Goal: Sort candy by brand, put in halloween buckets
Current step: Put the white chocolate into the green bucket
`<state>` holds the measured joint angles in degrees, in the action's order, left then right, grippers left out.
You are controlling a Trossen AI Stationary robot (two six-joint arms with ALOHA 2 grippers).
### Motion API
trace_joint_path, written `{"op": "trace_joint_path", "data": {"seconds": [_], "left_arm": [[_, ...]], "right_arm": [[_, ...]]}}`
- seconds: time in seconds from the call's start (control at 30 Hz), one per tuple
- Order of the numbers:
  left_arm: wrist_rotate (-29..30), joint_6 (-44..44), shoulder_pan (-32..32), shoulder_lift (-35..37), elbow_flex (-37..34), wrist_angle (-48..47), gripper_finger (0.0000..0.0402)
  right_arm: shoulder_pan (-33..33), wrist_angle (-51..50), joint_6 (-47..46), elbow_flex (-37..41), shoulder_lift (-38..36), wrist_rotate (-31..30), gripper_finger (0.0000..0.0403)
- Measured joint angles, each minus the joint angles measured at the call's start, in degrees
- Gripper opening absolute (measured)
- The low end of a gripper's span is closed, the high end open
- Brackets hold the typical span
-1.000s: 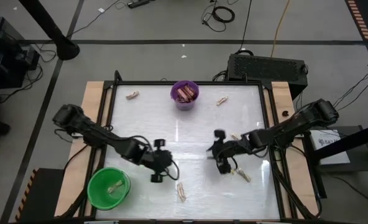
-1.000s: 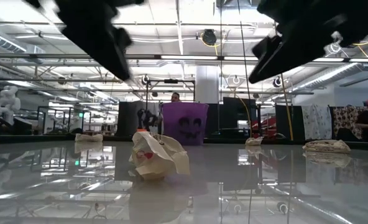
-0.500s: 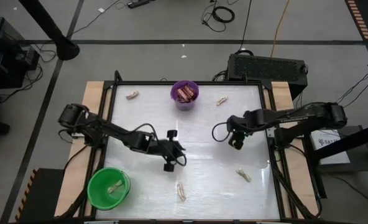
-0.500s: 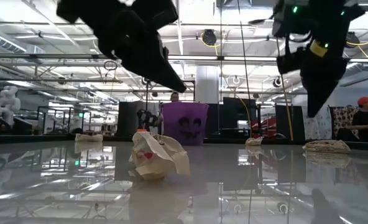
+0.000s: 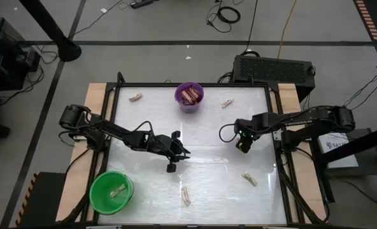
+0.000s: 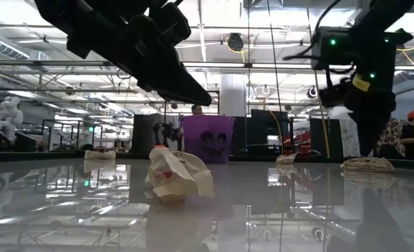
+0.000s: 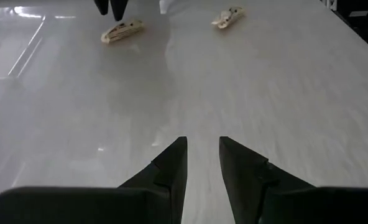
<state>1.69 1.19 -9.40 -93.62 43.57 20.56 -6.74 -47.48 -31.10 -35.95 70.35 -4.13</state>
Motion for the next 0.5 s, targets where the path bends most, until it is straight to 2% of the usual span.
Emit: {"op": "trace_joint_path", "data": {"seconds": [0.23,0.5], "left_arm": [[-0.1,0.0,-0.5,0.0,0.0,0.1,0.01],[-0.1,0.0,-0.5,0.0,0.0,0.0,0.01]], "right_arm": [[0.1,3.5,-2.0,3.9,0.0,1.6,0.0137],[0.1,4.0,0.2,3.3,0.0,1.5,0.0118]]}}
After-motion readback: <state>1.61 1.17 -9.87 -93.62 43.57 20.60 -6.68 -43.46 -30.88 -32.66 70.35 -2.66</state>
